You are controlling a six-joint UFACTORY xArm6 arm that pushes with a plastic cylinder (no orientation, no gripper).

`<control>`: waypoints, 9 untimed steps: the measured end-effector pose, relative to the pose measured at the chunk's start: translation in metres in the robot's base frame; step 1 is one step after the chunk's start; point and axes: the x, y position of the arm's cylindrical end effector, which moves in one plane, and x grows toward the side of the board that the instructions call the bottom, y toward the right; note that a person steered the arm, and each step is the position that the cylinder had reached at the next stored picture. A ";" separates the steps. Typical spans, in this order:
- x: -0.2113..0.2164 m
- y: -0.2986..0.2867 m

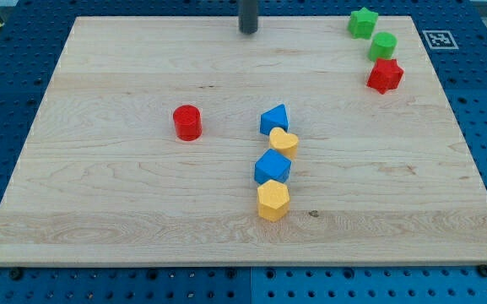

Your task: Move green star to the left side of green circle

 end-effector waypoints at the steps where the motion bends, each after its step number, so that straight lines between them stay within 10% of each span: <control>1: -0.002 0.041; 5: 0.000 0.230; 9: 0.040 0.176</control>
